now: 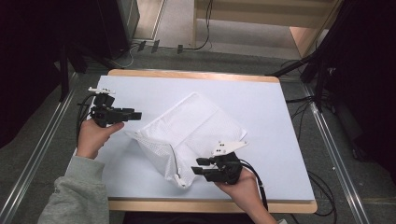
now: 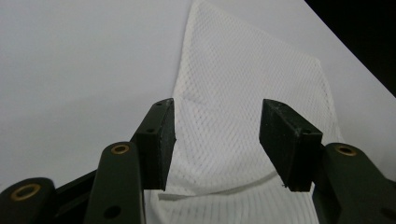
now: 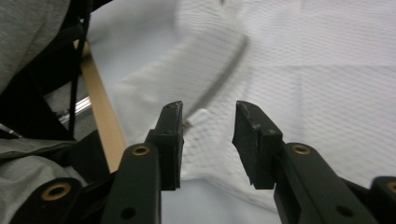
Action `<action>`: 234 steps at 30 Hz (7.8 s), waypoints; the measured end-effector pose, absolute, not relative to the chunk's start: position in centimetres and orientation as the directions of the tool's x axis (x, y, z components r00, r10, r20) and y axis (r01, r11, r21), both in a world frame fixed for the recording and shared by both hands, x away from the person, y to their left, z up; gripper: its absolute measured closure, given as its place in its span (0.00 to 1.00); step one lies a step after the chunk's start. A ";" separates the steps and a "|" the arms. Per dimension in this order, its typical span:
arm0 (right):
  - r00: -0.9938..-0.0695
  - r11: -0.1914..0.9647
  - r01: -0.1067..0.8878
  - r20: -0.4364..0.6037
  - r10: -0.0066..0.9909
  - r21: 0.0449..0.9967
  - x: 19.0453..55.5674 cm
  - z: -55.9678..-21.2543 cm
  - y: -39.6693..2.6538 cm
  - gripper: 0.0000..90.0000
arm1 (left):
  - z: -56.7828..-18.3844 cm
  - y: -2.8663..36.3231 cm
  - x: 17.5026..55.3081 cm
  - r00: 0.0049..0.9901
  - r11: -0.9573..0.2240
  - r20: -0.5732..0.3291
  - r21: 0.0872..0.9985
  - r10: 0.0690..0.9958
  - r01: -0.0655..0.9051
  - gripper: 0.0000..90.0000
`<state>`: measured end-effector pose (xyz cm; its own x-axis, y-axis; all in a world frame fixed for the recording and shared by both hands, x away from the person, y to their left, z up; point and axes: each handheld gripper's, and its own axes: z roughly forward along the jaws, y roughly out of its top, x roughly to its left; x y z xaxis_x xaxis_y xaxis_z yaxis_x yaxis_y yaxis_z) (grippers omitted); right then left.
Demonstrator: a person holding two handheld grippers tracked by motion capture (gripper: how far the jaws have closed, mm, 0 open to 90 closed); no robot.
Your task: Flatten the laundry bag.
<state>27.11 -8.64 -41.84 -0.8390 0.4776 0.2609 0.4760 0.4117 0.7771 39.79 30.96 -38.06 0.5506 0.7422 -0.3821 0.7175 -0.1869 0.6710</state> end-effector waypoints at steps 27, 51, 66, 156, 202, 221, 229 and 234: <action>-0.649 0.388 0.614 0.159 0.744 0.688 32.7 -46.6 -14.2 0.59 | -45.2 27.7 44.3 0.614 -0.355 -0.325 0.588 0.719 0.727 0.56; -0.575 0.362 0.597 0.067 0.816 0.716 33.4 -47.6 -13.2 0.99 | -45.7 26.7 43.8 0.615 -0.370 -0.331 0.567 0.715 0.736 1.00; -0.566 0.331 0.655 0.152 0.810 0.680 37.2 -46.6 -14.7 1.00 | -44.4 27.7 42.1 0.581 -0.266 -0.403 0.610 0.707 0.746 1.00; -0.594 0.367 0.669 0.168 0.787 0.646 42.2 -46.7 -12.7 1.00 | -45.9 27.4 39.4 0.465 -0.149 -0.468 0.566 0.751 0.811 0.99; -0.681 0.364 0.617 0.241 0.692 0.698 34.5 -44.9 -13.2 0.96 | -40.8 26.4 37.5 0.607 -0.220 -0.393 0.685 0.690 0.695 0.72; -0.727 0.468 0.602 0.202 0.657 0.647 30.6 -47.1 -11.6 0.99 | -42.5 20.0 38.1 0.697 -0.334 -0.391 0.670 0.601 0.663 0.84; -0.716 0.468 0.599 0.172 0.677 0.650 29.7 -47.1 -12.6 1.00 | -44.0 16.5 38.0 0.747 -0.420 -0.393 0.644 0.536 0.640 0.85; -0.716 0.463 0.594 0.170 0.677 0.658 29.6 -47.2 -12.9 1.00 | -45.1 15.2 37.6 0.769 -0.472 -0.376 0.624 0.518 0.623 0.86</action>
<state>29.56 -12.91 -47.16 -0.7163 0.6768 0.1699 0.5939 0.4635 0.6576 37.57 15.20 -45.14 0.7686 0.5177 -0.3758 0.6229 -0.4721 0.6237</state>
